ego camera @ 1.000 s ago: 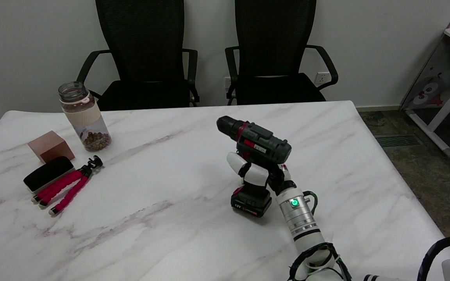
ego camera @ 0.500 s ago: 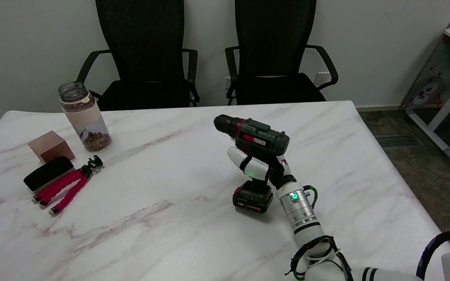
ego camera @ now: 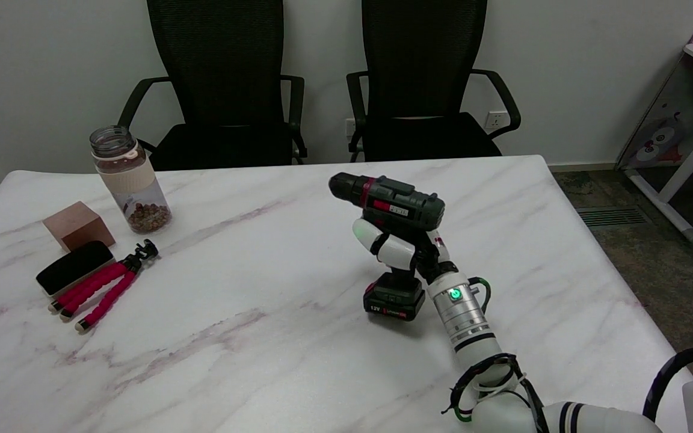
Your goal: Pick up the power screwdriver.
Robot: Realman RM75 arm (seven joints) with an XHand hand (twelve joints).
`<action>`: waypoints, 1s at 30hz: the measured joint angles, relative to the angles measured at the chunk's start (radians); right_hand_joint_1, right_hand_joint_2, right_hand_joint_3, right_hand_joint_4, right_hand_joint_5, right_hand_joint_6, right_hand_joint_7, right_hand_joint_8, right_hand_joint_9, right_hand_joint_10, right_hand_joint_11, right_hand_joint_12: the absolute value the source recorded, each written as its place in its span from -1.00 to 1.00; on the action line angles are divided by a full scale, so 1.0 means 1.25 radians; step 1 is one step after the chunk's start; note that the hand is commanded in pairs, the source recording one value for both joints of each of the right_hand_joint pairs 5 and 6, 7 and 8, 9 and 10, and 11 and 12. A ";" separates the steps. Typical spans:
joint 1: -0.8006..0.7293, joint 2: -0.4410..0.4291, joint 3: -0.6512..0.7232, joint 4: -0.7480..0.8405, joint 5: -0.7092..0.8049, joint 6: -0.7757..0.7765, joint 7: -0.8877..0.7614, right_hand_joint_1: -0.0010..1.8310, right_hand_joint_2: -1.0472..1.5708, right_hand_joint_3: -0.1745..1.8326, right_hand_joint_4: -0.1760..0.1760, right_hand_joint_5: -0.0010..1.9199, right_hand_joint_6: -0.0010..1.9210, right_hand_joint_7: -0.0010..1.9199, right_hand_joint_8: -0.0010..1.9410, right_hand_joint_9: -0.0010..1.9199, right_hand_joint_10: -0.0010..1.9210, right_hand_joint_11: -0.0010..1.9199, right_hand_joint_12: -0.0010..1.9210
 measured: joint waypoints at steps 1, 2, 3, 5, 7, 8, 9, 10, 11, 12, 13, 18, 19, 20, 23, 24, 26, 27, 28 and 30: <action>0.001 0.002 0.000 -0.001 0.000 -0.001 0.000 -0.10 0.87 -0.16 0.16 0.23 0.23 0.23 0.22 0.99 0.98 1.00 1.00; 0.002 0.003 0.000 -0.003 0.000 -0.002 0.000 -0.10 0.87 -0.16 0.19 0.24 0.24 0.24 0.22 0.99 0.99 1.00 1.00; 0.002 0.005 0.000 -0.004 0.000 -0.002 0.000 -0.11 0.87 -0.14 0.23 0.25 0.25 0.25 0.23 1.00 1.00 1.00 1.00; 0.004 0.009 0.000 -0.008 -0.001 -0.003 0.000 -0.10 0.86 -0.12 1.00 0.28 0.28 0.28 0.27 1.00 1.00 1.00 1.00; 0.006 0.014 0.000 -0.012 -0.001 -0.003 0.000 -0.11 0.86 -0.11 1.00 0.32 0.32 0.32 0.31 1.00 1.00 1.00 1.00; 0.007 0.016 0.000 -0.015 -0.002 -0.003 0.000 -0.11 0.86 -0.11 1.00 0.34 0.34 0.34 0.33 1.00 1.00 1.00 1.00; 0.008 0.019 0.000 -0.018 -0.002 -0.004 0.000 -0.11 0.86 -0.10 1.00 0.36 0.35 0.36 0.34 1.00 1.00 1.00 1.00; 0.009 0.022 0.000 -0.021 -0.002 -0.005 0.000 -0.12 0.86 -0.10 1.00 0.38 0.38 0.38 0.36 1.00 1.00 1.00 1.00; 0.010 0.025 0.000 -0.025 -0.003 -0.005 0.000 -0.12 0.86 -0.10 1.00 0.40 0.40 0.40 0.39 1.00 1.00 1.00 1.00; 0.011 0.028 0.000 -0.028 -0.003 -0.006 0.000 -0.12 0.87 -0.10 1.00 0.42 0.42 0.42 0.40 1.00 1.00 1.00 1.00; 0.012 0.032 0.000 -0.033 -0.003 -0.007 0.000 -0.12 0.87 -0.10 1.00 0.43 0.42 0.43 0.41 1.00 1.00 1.00 1.00; 0.021 0.053 0.000 -0.056 -0.004 -0.014 -0.002 -0.13 0.88 -0.10 1.00 0.46 0.46 0.46 0.44 1.00 1.00 1.00 1.00; 0.023 0.057 0.000 -0.060 -0.004 -0.016 -0.002 -0.13 0.88 -0.10 1.00 0.46 0.46 0.46 0.45 1.00 1.00 1.00 1.00; 0.025 0.060 0.000 -0.065 -0.004 -0.018 -0.002 -0.13 0.88 -0.10 1.00 0.47 0.46 0.47 0.45 1.00 1.00 1.00 1.00; 0.032 0.073 0.001 -0.078 -0.005 -0.022 -0.003 -0.14 0.89 -0.11 1.00 0.47 0.47 0.47 0.46 1.00 1.00 1.00 1.00; 0.035 0.076 0.002 -0.081 -0.005 -0.023 -0.004 -0.14 0.89 -0.11 1.00 0.47 0.47 0.47 0.46 1.00 1.00 1.00 1.00; 0.041 0.084 0.004 -0.088 -0.005 -0.025 -0.004 -0.14 0.89 -0.11 1.00 0.47 0.47 0.47 0.46 1.00 1.00 1.00 1.00; 0.044 0.088 0.005 -0.092 -0.006 -0.026 -0.005 -0.14 0.89 -0.11 1.00 0.47 0.47 0.47 0.46 1.00 1.00 1.00 1.00; 0.047 0.091 0.007 -0.094 -0.007 -0.027 -0.005 -0.14 0.89 -0.11 1.00 0.48 0.47 0.48 0.46 1.00 1.00 1.00 1.00; 0.054 0.098 0.011 -0.099 -0.010 -0.028 -0.005 -0.14 0.89 -0.11 1.00 0.48 0.48 0.48 0.46 1.00 1.00 1.00 1.00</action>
